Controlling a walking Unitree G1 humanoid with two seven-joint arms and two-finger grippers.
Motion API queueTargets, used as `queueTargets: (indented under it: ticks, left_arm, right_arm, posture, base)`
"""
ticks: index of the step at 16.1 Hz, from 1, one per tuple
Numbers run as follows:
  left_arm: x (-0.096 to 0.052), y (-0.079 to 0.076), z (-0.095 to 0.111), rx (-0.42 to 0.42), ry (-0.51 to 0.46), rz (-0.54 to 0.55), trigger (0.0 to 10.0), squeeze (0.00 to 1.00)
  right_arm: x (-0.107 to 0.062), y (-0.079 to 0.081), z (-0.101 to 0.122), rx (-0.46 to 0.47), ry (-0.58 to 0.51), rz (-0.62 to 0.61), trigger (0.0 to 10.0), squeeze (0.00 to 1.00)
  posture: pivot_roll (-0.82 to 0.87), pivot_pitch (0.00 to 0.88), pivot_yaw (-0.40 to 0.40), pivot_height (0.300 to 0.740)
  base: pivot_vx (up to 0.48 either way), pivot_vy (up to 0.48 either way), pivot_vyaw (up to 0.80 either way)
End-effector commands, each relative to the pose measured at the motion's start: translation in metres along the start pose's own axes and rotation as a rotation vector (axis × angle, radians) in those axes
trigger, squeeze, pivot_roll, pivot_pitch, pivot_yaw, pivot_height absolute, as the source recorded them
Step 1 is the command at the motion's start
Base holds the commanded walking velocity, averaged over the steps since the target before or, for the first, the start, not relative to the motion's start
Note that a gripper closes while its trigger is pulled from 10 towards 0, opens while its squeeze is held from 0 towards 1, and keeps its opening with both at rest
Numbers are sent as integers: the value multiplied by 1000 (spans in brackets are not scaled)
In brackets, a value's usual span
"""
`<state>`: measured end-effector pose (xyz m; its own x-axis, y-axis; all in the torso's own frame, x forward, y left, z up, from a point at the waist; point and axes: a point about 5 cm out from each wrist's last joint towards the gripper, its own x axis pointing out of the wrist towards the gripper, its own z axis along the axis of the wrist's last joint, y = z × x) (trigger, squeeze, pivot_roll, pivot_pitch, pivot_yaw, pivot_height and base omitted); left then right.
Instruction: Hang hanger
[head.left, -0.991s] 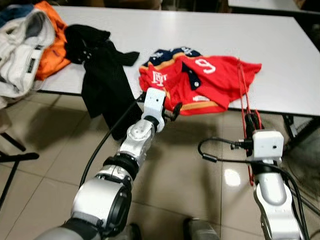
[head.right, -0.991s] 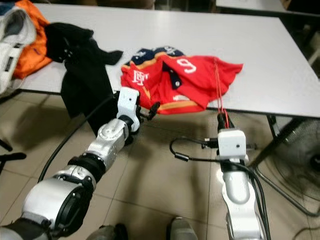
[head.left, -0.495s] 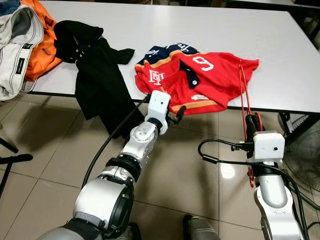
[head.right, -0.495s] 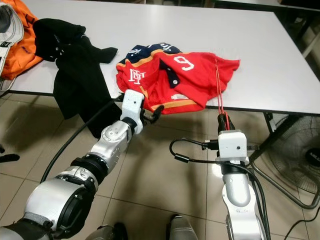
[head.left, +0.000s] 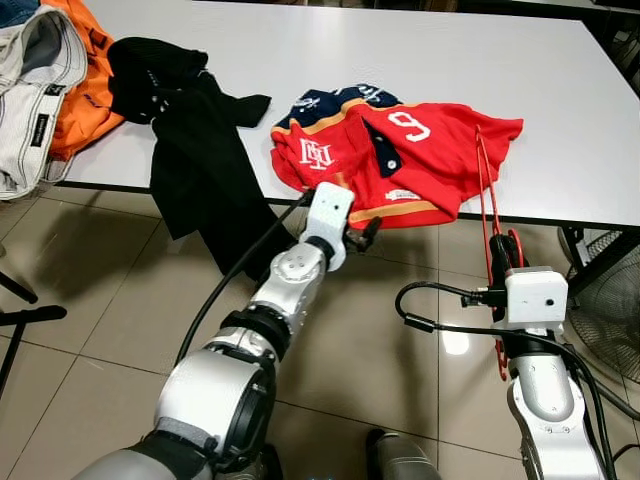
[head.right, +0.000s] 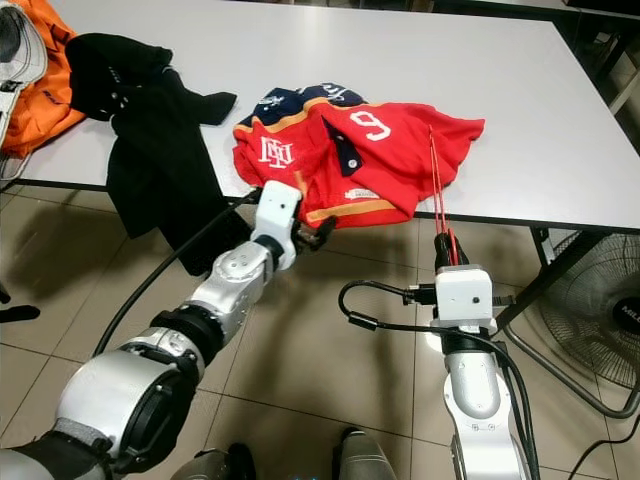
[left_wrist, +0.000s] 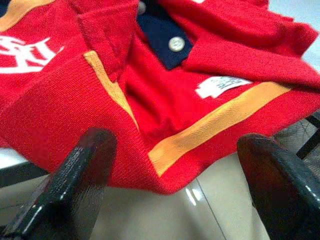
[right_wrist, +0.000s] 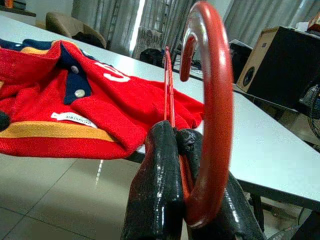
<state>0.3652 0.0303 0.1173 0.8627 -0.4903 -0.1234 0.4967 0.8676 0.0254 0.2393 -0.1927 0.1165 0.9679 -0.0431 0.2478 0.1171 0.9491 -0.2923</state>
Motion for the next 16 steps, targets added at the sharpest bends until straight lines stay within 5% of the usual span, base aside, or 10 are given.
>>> queueTargets:
  ticks: [1,5,8,11,16]
  left_arm:
    - [1,-4,-2,20,30,-22,10000,0]
    - [2,-6,0,92,26,-36,10000,0]
    - [1,14,20,115,-91,38,10000,0]
    - [-5,45,40,101,-177,133,10000,0]
    - [-14,76,54,108,-218,223,10000,0]
  right_arm:
    - [-2,1,3,9,-6,-3,0,0]
    - [-3,4,5,36,-4,28,0,0]
    - [-9,15,7,-42,16,318,0,0]
    - [-5,-1,-1,-206,61,518,0,0]
    - [9,-29,-24,-302,205,649,0,0]
  posture:
    - [-359,149,71,740]
    - [-368,151,77,740]
    - [-379,154,82,740]
    - [-375,148,82,740]
    - [-355,136,74,740]
  base:
    - [0,0,0]
    - [0,0,0]
    - [0,0,0]
    - [0,0,0]
    - [0,0,0]
